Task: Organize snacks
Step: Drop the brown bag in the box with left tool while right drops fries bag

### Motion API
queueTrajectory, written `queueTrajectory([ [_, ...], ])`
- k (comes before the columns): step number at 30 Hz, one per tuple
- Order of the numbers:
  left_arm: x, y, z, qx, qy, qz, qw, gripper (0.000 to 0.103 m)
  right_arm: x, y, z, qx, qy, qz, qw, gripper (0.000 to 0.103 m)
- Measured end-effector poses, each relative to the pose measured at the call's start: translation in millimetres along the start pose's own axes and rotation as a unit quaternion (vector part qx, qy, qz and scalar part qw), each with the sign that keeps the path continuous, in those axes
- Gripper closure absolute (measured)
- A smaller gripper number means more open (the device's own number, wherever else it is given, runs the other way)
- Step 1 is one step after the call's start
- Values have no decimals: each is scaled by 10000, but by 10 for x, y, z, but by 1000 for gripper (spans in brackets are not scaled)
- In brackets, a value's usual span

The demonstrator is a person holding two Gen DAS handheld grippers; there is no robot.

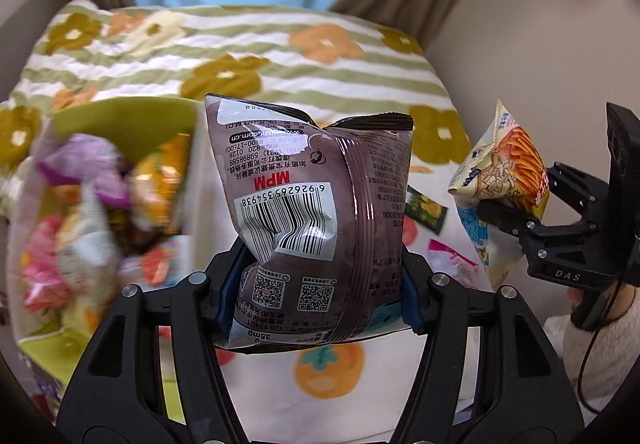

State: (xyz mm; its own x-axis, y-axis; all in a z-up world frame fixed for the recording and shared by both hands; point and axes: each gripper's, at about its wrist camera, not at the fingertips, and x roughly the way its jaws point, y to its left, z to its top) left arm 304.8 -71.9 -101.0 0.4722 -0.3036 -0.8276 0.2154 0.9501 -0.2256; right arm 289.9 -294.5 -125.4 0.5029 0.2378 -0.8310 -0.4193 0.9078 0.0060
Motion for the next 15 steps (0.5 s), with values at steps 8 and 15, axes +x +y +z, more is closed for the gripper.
queueTrajectory([
  [8, -545, 871, -151, -204, -242, 141, 9994, 44, -75, 905, 442, -189, -408, 34, 9990, 44],
  [15, -746, 1660, -368, -158, -82, 178, 9997, 44, -8, 1656, 726, 63, -531, 201, 9984, 44],
])
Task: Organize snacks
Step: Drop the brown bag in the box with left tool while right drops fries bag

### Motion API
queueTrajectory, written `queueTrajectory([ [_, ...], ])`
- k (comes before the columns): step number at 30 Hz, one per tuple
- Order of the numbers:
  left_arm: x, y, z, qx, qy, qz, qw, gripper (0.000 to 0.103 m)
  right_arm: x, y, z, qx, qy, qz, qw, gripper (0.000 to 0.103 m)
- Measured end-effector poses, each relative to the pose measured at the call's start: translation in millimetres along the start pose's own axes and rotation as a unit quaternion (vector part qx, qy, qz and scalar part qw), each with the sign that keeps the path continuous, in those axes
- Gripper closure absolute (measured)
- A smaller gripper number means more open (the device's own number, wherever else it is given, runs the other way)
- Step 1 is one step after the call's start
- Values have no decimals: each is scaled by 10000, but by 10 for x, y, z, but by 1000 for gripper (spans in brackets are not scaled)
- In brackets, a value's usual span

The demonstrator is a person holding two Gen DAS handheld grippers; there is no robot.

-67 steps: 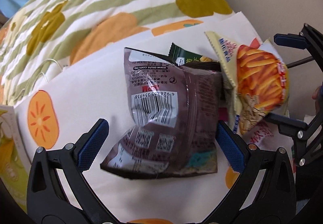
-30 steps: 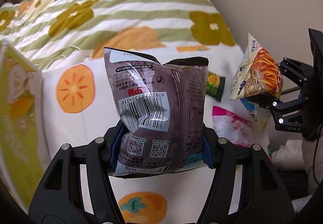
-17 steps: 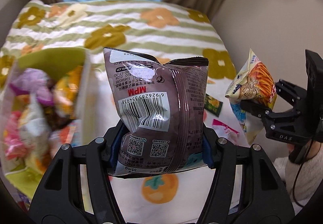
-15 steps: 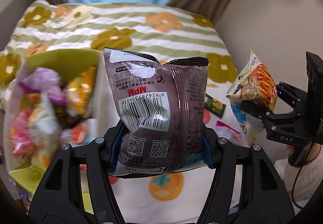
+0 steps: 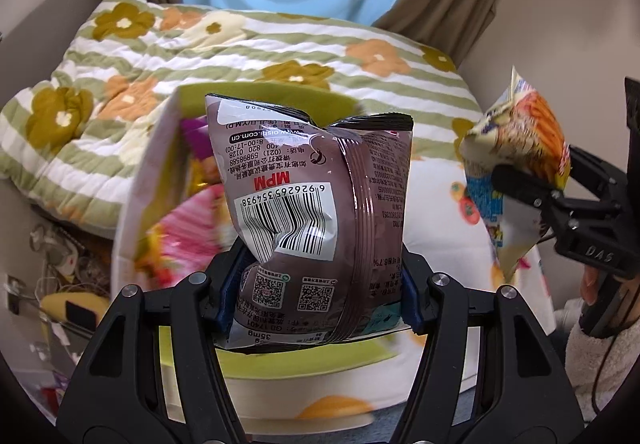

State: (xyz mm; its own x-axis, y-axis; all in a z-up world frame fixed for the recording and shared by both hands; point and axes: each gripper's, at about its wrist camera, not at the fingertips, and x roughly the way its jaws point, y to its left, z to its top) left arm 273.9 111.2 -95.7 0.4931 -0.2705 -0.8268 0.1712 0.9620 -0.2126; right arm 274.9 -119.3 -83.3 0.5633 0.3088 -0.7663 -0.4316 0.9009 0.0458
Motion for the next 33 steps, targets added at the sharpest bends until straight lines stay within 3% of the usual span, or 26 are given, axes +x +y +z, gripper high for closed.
queueTrajectory([
  [8, 135, 498, -146, 325, 105, -216, 9992, 41, 287, 675, 153, 336, 144, -147, 9992, 44],
  [9, 158, 531, -174, 433, 94, -220, 9988, 31, 301, 723, 157, 397, 155, -196, 9989, 44],
  [10, 194, 543, -185, 496, 107, -185, 9985, 10, 336, 770, 164, 504, 184, -240, 9983, 44],
  [11, 229, 567, -200, 562, 123, -120, 9983, 1, 367, 785, 170, 604, 200, -277, 9976, 44],
  [17, 235, 678, -208, 530, 129, -387, 9978, 1, 489, 856, 207, 1037, 353, -432, 9930, 44],
  [23, 135, 759, -77, 473, -87, -266, 9985, 0, 670, 826, 355, 1136, 426, -442, 9916, 44],
  [33, 254, 976, 125, 289, -56, -100, 9995, 1, 1038, 809, 623, 1096, 490, -235, 9925, 43],
])
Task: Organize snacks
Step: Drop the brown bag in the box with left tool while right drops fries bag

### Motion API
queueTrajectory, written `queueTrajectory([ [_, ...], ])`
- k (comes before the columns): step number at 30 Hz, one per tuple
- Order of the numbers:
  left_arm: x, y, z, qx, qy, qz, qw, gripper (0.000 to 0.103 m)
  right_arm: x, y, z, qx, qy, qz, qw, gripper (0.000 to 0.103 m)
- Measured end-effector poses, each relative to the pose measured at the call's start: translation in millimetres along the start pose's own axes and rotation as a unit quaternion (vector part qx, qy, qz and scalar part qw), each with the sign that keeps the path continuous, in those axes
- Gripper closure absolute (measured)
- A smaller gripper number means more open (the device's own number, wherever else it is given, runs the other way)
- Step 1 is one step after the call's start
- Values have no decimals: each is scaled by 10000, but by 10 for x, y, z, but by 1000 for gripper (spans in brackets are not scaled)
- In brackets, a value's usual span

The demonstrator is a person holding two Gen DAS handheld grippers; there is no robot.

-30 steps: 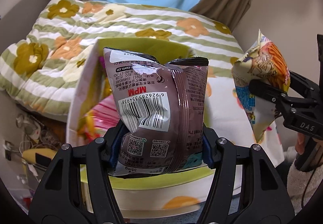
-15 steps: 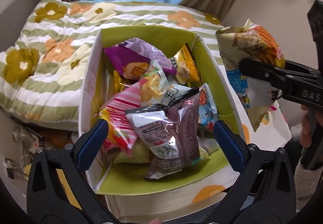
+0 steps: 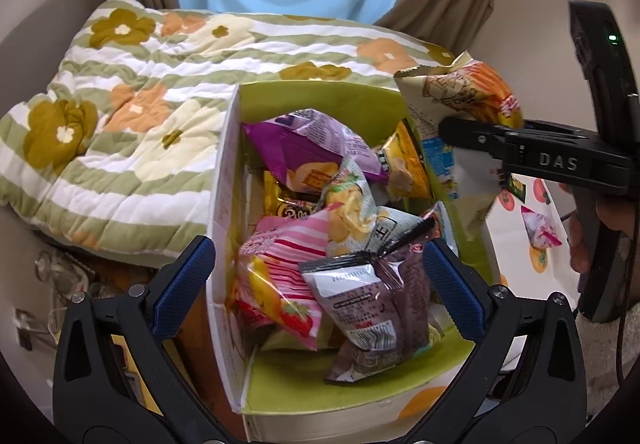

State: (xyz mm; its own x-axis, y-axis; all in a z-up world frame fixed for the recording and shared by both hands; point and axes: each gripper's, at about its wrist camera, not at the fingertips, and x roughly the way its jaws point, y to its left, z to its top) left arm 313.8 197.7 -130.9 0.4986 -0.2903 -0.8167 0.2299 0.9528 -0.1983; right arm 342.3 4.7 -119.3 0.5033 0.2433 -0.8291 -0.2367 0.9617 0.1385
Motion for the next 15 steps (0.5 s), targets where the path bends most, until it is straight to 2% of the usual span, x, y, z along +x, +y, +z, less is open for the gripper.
queueTrajectory([
  [2, 18, 30, 3, -55, 11, 52, 10000, 1, 90, -8, 29, 16, 98, 105, 9999, 39],
  [3, 22, 33, -5, -67, 16, 70, 10000, 1, 130, -13, 39, 37, 108, 138, 9998, 29],
  [4, 28, 47, -10, -83, 30, 96, 9999, 1, 138, -21, 34, 73, 14, 151, 9999, 12],
  [6, 26, 65, -35, -123, 43, 141, 9998, 1, 106, -35, 17, 162, -192, 230, 9994, 0],
  [9, 4, 91, -76, -246, 46, 142, 9996, 1, 37, -39, -33, 301, -367, 409, 9980, 0],
  [15, -135, 77, -127, -349, -12, 188, 9992, 1, -183, 37, -222, 204, -519, 261, 9981, 0],
])
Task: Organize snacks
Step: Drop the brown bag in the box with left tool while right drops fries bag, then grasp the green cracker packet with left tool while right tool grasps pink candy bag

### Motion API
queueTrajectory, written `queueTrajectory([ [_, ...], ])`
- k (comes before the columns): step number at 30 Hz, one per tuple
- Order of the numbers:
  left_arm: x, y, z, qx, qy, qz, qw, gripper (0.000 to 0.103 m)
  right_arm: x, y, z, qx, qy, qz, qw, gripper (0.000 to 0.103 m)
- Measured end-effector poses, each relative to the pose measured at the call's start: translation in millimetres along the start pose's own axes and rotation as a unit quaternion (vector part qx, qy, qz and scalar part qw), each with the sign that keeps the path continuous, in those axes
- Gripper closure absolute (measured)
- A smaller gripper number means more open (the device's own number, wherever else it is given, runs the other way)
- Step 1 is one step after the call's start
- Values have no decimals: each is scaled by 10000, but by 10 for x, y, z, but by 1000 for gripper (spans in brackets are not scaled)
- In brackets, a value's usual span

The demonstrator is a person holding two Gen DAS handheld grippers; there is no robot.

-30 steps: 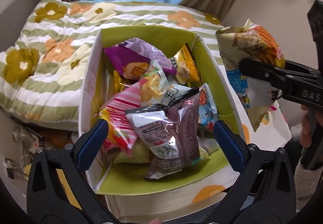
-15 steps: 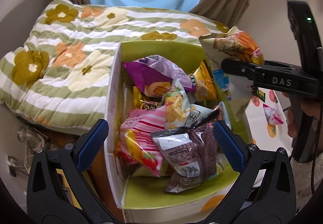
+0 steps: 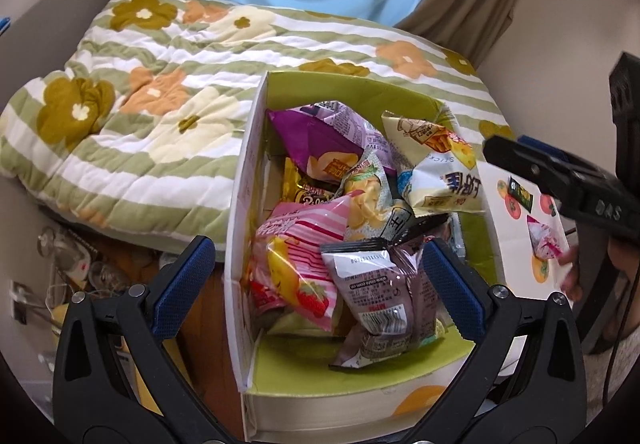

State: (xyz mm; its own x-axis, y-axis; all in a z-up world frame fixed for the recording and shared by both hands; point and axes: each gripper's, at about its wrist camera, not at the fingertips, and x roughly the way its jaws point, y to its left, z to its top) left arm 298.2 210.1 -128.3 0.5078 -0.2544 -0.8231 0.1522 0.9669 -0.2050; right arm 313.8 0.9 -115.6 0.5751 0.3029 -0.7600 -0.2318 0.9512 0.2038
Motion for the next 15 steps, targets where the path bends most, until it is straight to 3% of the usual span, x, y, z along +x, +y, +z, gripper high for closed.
queueTrajectory([
  [8, -300, -253, -28, 241, -372, -192, 9988, 1, -440, -17, -192, 127, -229, -159, 9995, 0],
  [15, -413, -771, 9, 986, -570, -629, 9915, 0, -969, -305, -449, 614, -533, -624, 9947, 0],
])
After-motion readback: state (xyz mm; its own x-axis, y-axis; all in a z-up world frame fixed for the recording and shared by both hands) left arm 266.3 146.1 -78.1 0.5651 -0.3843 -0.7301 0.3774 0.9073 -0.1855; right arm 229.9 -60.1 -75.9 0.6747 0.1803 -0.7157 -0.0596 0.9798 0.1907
